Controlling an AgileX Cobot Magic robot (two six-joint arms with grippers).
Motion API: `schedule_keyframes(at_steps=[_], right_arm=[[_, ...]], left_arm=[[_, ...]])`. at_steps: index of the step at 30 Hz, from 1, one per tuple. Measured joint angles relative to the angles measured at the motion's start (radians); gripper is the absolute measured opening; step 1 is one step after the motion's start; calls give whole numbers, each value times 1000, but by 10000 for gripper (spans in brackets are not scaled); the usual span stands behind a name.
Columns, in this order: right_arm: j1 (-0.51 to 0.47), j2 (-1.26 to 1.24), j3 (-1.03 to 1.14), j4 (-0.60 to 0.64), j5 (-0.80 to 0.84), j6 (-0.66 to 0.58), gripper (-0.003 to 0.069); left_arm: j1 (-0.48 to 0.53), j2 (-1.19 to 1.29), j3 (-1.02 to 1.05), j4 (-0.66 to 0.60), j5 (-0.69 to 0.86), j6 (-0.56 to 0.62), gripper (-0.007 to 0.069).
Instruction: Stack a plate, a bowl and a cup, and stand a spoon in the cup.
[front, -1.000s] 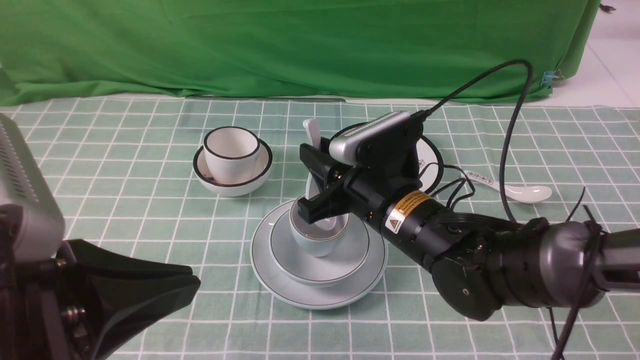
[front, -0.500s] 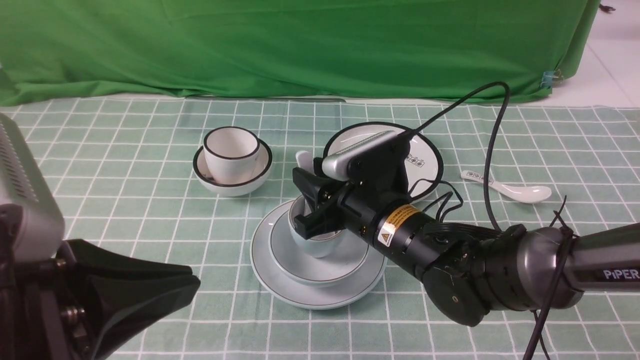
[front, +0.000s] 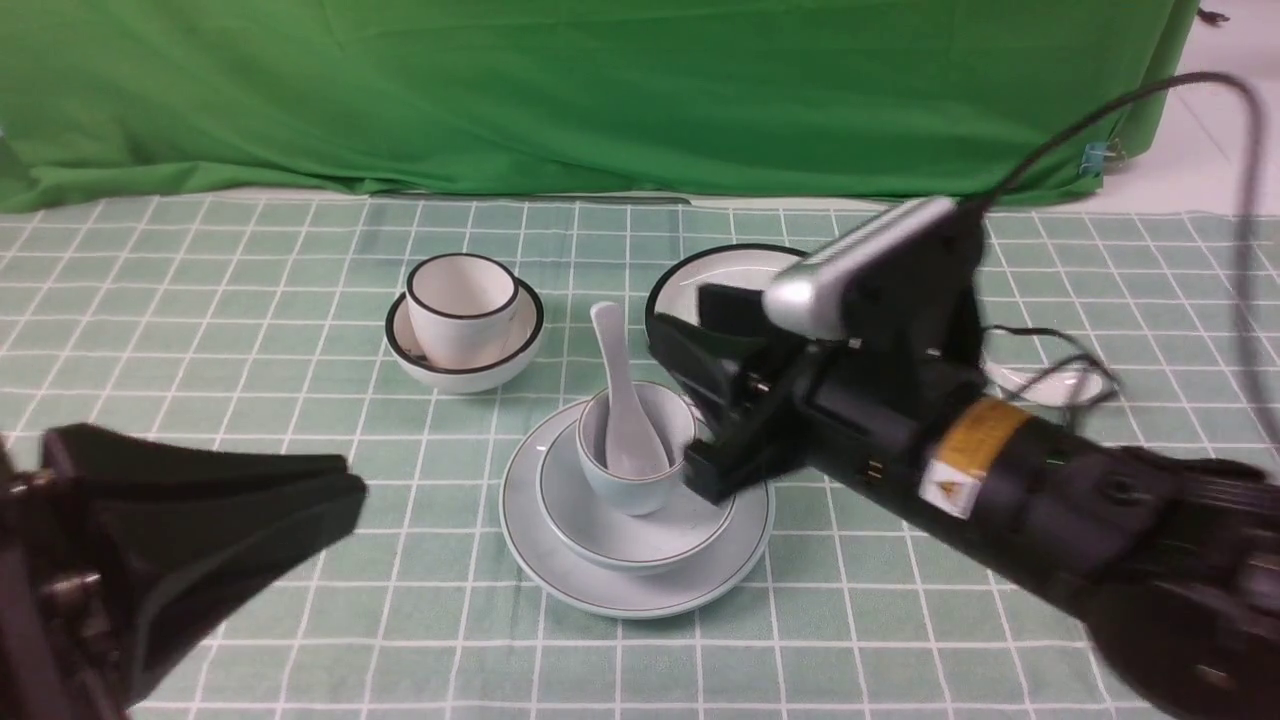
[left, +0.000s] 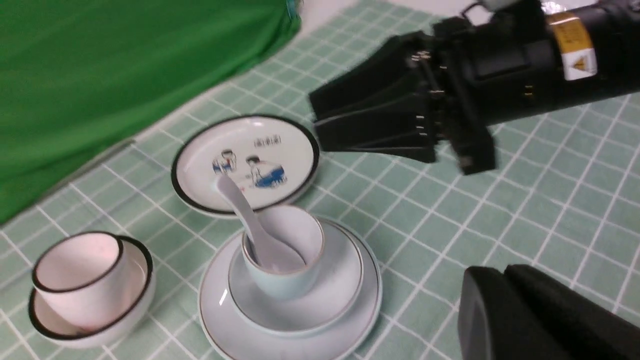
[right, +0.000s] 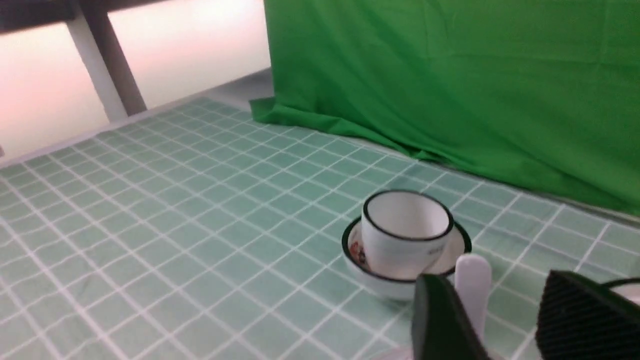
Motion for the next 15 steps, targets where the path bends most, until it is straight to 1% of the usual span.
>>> schedule_keyframes(at_steps=[1, 3, 4, 5, 6, 7, 8, 10, 11, 12, 15], right_arm=[[15, -92, 22, -1, 118, 0, 301], [42, -213, 56, -3, 288, 0, 255], [56, -270, 71, -3, 367, 3, 226], [66, -313, 84, -3, 412, 7, 201], [79, -365, 98, -3, 494, 23, 162], [79, -375, 101, -3, 507, 26, 162], [90, -440, 119, -3, 579, 42, 120], [96, -522, 139, -3, 685, 71, 66], [97, -528, 141, -3, 693, 71, 62], [97, -567, 148, -3, 748, 86, 42], [97, -643, 155, -2, 856, 108, 27]], left_arm=[[0, -52, 48, 0, -47, 0, 9], [0, -136, 147, -12, -144, 0, 9], [0, -180, 200, -22, -201, 0, 9], [0, -212, 241, -28, -248, -1, 9], [0, -254, 301, -35, -315, -1, 9], [0, -266, 320, -35, -337, -1, 9], [0, -298, 371, -38, -395, -1, 9], [0, -335, 441, -39, -476, -1, 9], [0, -337, 447, -39, -484, -1, 9], [0, -349, 488, -39, -530, -1, 9], [0, -351, 551, -40, -549, -1, 9]])
